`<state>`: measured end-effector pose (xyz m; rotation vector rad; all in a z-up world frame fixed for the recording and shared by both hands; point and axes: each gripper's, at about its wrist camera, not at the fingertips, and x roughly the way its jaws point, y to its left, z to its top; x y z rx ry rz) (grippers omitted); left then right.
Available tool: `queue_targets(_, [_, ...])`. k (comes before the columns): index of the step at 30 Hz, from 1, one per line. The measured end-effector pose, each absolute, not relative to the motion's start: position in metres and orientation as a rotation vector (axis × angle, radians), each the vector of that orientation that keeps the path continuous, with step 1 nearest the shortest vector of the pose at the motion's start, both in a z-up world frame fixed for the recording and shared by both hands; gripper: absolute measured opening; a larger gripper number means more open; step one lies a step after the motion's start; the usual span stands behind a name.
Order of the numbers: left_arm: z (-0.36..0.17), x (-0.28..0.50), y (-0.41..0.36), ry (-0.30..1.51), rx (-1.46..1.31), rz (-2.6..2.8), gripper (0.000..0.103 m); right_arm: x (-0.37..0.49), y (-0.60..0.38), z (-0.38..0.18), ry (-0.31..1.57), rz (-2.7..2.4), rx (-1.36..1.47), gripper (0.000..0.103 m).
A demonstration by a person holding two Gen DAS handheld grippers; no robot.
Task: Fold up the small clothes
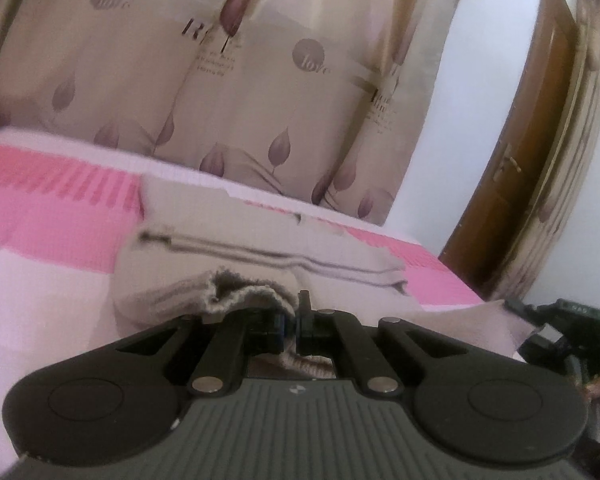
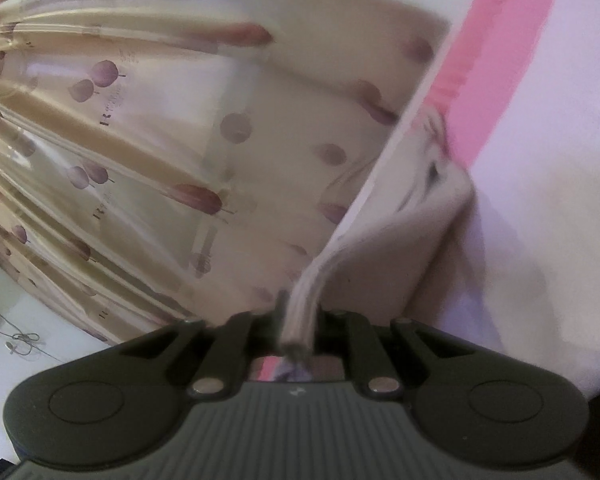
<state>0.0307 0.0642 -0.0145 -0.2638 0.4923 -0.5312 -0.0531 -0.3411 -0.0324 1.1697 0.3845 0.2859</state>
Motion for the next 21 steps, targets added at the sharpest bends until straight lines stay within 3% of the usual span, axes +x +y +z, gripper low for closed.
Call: queue_targets(21, [0.000, 0.075, 0.047, 0.475, -0.202, -0.456, 0.003, -0.005, -0.353, -0.016, 0.348, 0.292, 1.179, 0.008])
